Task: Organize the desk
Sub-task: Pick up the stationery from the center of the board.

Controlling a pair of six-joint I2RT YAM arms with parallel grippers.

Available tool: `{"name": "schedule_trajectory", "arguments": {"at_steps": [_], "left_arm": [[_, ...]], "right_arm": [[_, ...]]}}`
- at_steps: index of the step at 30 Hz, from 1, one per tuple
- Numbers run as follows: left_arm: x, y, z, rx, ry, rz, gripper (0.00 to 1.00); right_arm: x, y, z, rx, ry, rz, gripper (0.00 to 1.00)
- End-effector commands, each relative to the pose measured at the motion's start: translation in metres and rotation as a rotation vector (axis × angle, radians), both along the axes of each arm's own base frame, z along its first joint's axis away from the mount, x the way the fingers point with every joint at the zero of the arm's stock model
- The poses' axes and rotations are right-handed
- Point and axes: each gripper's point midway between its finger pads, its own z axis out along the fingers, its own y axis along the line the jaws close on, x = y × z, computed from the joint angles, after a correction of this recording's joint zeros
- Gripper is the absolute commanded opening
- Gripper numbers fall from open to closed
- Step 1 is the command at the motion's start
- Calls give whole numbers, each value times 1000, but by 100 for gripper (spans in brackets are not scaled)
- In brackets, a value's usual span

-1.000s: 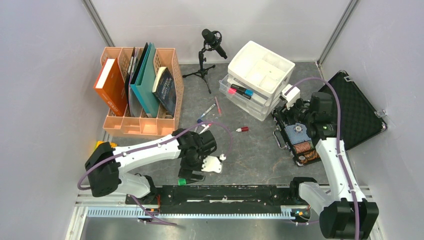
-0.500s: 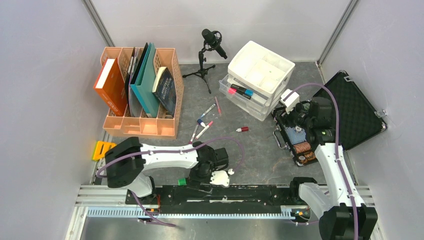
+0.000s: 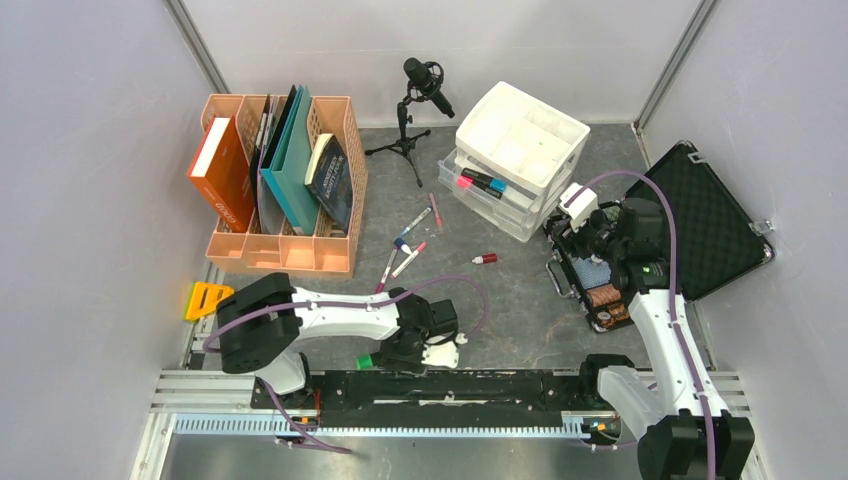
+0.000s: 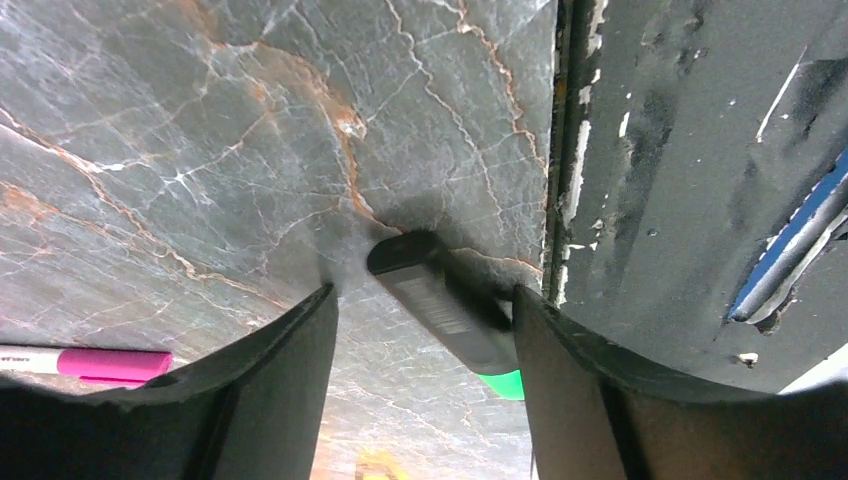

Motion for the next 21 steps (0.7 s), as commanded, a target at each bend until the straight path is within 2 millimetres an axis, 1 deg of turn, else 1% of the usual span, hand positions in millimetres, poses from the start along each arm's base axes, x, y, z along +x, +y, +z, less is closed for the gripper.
{"name": "schedule_trajectory", "arguments": {"at_steps": [1, 3, 8, 11, 13, 16, 19, 21], "left_arm": [[-3, 12, -8, 28, -11, 29, 67], [-2, 15, -10, 33, -19, 28, 62], [2, 16, -10, 42, -42, 30, 45], [8, 12, -5, 25, -70, 23, 36], [14, 4, 3, 0, -96, 20, 31], [21, -8, 20, -52, -127, 11, 25], [24, -19, 37, -82, -137, 10, 12], [27, -26, 48, -99, -143, 5, 8]], "right_arm": [[5, 0, 8, -4, -44, 3, 60], [5, 1, 9, 3, -41, 6, 60], [6, 3, 8, 15, -30, 10, 60], [5, 3, 7, 19, -26, 12, 59], [5, 3, 7, 20, -28, 12, 59], [4, 4, 8, 22, -31, 13, 59], [4, 4, 10, 25, -34, 14, 59], [4, 4, 11, 26, -36, 15, 59]]}}
